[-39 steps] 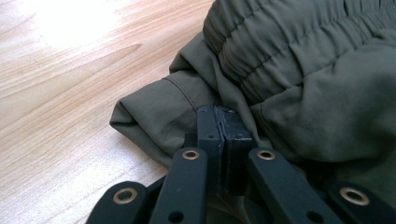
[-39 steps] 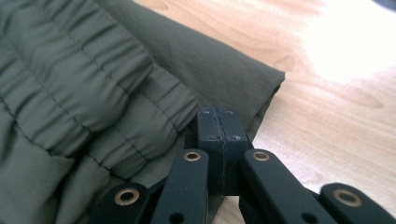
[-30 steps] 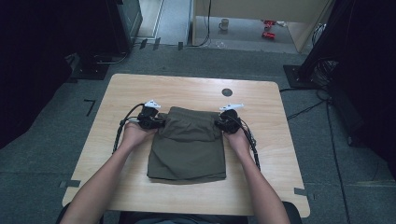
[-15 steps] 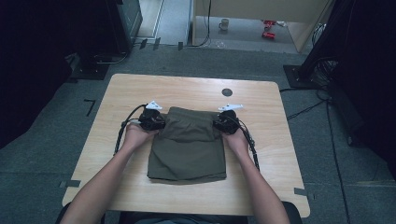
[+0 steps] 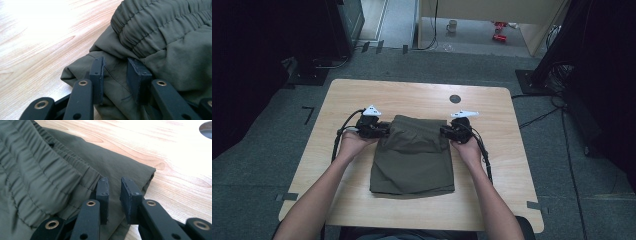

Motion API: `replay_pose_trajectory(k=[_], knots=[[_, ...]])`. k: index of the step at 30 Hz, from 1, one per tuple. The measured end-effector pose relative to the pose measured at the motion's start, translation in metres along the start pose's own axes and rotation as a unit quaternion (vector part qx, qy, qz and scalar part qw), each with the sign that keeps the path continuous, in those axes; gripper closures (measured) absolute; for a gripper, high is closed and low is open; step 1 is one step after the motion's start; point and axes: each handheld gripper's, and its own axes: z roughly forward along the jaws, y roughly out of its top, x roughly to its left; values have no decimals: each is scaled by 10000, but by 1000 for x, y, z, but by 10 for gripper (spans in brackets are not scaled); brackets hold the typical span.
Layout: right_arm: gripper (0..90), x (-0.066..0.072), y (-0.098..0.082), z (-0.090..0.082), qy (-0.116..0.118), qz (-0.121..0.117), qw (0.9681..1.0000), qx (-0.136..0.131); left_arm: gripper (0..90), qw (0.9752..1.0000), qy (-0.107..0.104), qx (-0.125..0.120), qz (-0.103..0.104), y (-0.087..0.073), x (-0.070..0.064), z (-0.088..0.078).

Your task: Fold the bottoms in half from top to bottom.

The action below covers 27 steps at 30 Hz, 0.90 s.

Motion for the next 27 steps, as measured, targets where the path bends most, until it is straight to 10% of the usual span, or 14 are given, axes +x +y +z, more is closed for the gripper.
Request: replay_pose_trajectory(k=[27], knots=[[733, 32, -6, -42, 267, -453, 9981, -306, 619, 9994, -130, -279, 180, -6, -25, -35]])
